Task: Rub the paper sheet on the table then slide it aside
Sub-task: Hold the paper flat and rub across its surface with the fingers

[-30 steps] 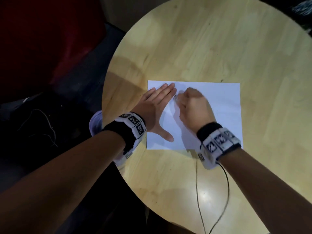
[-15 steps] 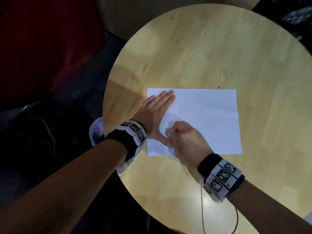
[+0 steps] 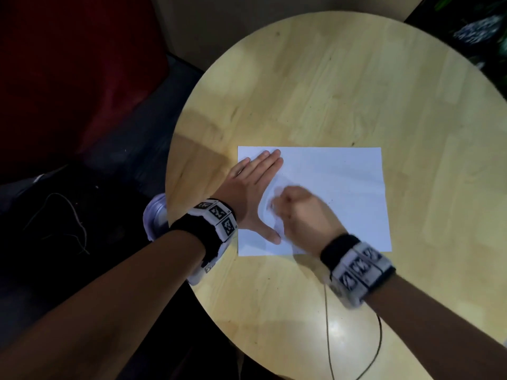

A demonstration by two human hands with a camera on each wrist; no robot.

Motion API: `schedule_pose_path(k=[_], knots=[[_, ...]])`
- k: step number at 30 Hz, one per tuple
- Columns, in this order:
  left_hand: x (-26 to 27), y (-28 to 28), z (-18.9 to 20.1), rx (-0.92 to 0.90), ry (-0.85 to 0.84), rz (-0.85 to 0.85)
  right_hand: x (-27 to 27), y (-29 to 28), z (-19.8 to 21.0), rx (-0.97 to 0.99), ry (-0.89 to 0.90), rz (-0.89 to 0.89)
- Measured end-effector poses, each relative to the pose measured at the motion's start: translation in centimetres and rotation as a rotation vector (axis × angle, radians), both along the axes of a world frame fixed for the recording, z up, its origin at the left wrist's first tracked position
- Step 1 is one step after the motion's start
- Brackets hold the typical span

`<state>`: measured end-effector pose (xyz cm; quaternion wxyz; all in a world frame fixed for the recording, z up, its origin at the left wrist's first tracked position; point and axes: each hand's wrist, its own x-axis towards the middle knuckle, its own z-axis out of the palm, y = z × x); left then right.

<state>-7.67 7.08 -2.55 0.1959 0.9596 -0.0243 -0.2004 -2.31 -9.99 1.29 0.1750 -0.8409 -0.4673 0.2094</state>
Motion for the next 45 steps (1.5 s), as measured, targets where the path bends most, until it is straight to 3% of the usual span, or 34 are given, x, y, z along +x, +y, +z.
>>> schedule_pose_path(k=[4,9,14,18,21,24,26,31,36,39,43,45], knots=[[0.0,0.0,0.2,-0.002,0.004,0.008,3.3,2.4,-1.1,0.042,-0.117,-0.206],[-1.7,0.5,0.4,-0.023,-0.058,0.065,1.3,-0.1,-1.3,0.108,-0.138,-0.235],[-1.6,1.4,0.6,-0.015,-0.029,0.012,2.3,0.0,-1.4,0.125,-0.087,-0.203],[-1.5,1.2,0.7,0.002,0.001,0.015,4.0,1.5,-1.7,0.132,-0.114,-0.307],[-1.5,1.1,0.6,0.005,0.006,0.019,1.2,0.7,-1.5,0.066,-0.134,-0.221],[-1.5,1.2,0.6,0.007,-0.001,0.029,-3.1,-2.1,-0.4,0.004,0.03,-0.052],[-1.4,1.3,0.7,0.006,0.009,0.026,-1.9,-1.7,-0.1,0.007,0.028,0.016],[-1.3,1.2,0.7,-0.013,0.035,0.03,5.6,2.9,-1.0,-0.03,-0.145,-0.275],[-1.4,1.3,0.4,0.015,0.01,0.019,-2.3,-2.4,-0.3,-0.038,-0.055,-0.041],[-1.3,1.4,0.3,0.011,0.007,0.021,-1.3,-2.1,-0.4,-0.051,-0.034,0.037],[-1.2,1.3,0.5,-0.005,0.031,0.015,4.0,2.5,-0.8,-0.041,-0.163,-0.231],[-1.2,1.3,0.6,-0.005,0.032,0.016,3.0,2.4,-0.6,-0.036,-0.158,-0.223]])
